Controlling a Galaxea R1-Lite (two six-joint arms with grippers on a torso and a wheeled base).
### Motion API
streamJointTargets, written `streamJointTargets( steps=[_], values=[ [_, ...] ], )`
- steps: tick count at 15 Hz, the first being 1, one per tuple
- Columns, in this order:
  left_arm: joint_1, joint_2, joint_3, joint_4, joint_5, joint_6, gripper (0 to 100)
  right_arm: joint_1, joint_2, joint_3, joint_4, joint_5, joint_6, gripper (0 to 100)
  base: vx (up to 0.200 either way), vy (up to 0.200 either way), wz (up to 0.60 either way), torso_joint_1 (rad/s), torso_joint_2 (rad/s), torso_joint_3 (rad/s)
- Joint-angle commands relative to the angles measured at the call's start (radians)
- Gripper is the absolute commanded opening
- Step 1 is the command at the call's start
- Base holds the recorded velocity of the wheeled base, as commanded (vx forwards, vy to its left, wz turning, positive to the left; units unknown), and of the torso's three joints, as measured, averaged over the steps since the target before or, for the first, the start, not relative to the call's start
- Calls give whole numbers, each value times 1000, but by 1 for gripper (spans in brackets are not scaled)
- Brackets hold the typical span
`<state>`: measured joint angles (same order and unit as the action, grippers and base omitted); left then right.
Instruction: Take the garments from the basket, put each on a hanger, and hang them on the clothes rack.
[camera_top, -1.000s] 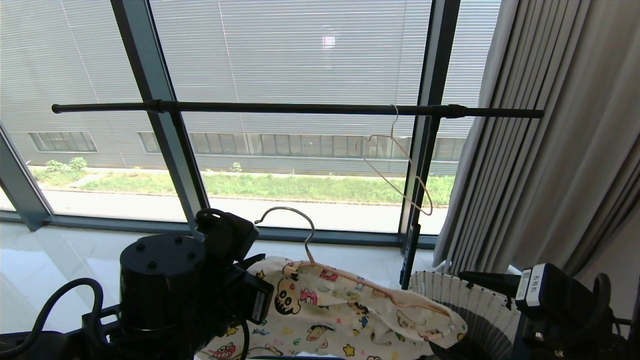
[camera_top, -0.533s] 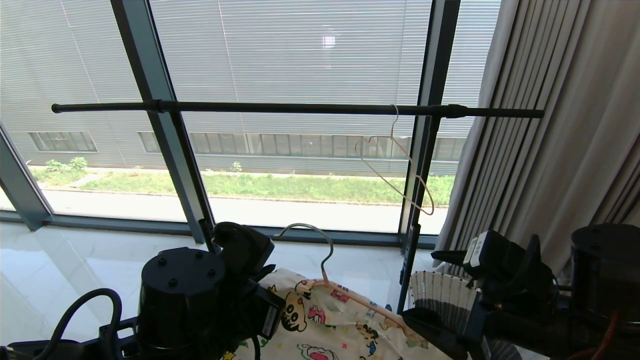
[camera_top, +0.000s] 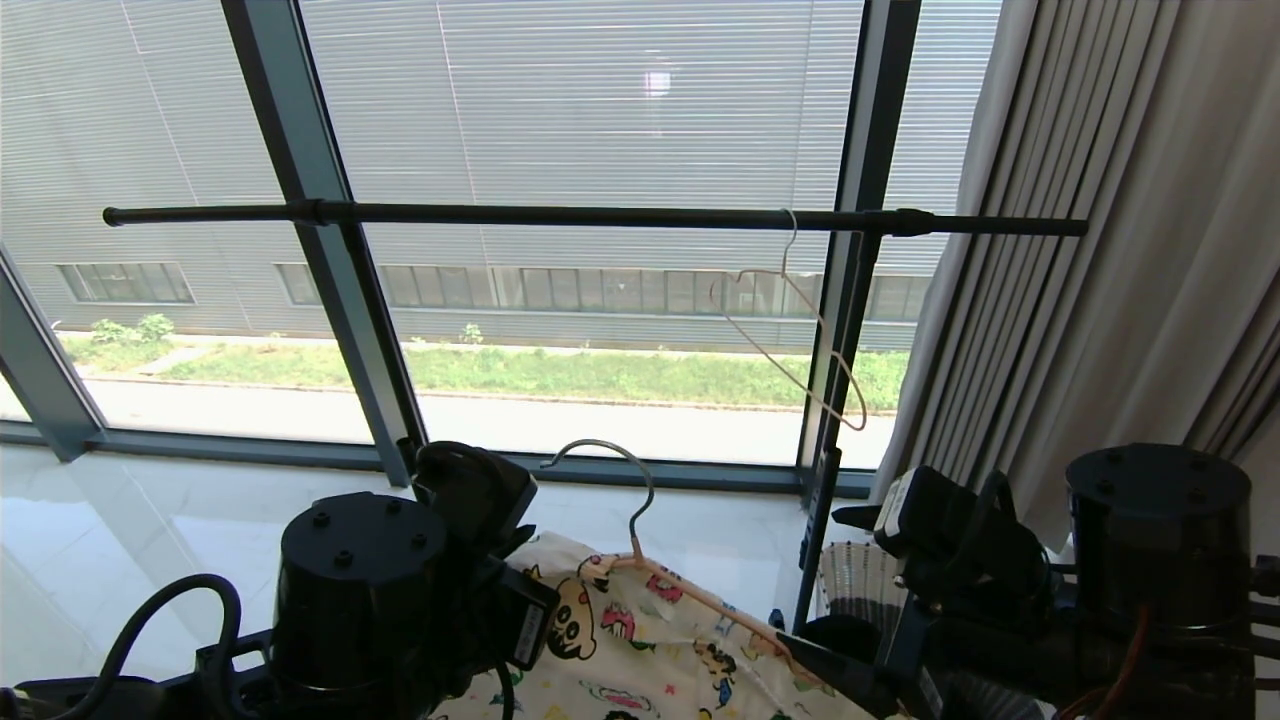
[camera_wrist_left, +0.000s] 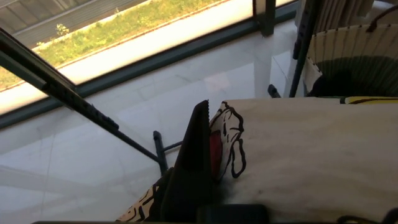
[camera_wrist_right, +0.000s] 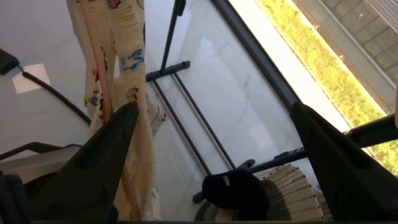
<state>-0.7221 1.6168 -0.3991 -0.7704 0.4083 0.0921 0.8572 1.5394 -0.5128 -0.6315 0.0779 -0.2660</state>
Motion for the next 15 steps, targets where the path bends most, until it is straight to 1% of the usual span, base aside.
streamJointTargets(
  steps=[1, 2, 6, 9, 12, 15],
  values=[
    [56, -2, 3, 3, 7, 9, 0, -12, -13, -1, -1, 2, 2, 100, 0, 0, 0, 0, 0, 0],
    [66, -2, 0, 3, 7, 12, 0, -12, -21, -4, -2, 3, 2, 100, 0, 0, 0, 0, 0, 0],
    [56, -5, -3, 3, 7, 15, 0, 6, -12, -21, -1, 3, -1, 100, 0, 0, 0, 0, 0, 0],
    [47, -6, -3, 3, 10, 14, 0, 13, 36, -64, -1, 2, -1, 100, 0, 0, 0, 0, 0, 0],
    [46, -5, 0, 3, 21, 14, 0, 49, 96, -127, -1, 2, -1, 100, 0, 0, 0, 0, 0, 0],
    [46, -5, -3, 3, 21, 14, 0, 52, 114, -132, -1, -4, -1, 100, 0, 0, 0, 0, 0, 0]
  ],
)
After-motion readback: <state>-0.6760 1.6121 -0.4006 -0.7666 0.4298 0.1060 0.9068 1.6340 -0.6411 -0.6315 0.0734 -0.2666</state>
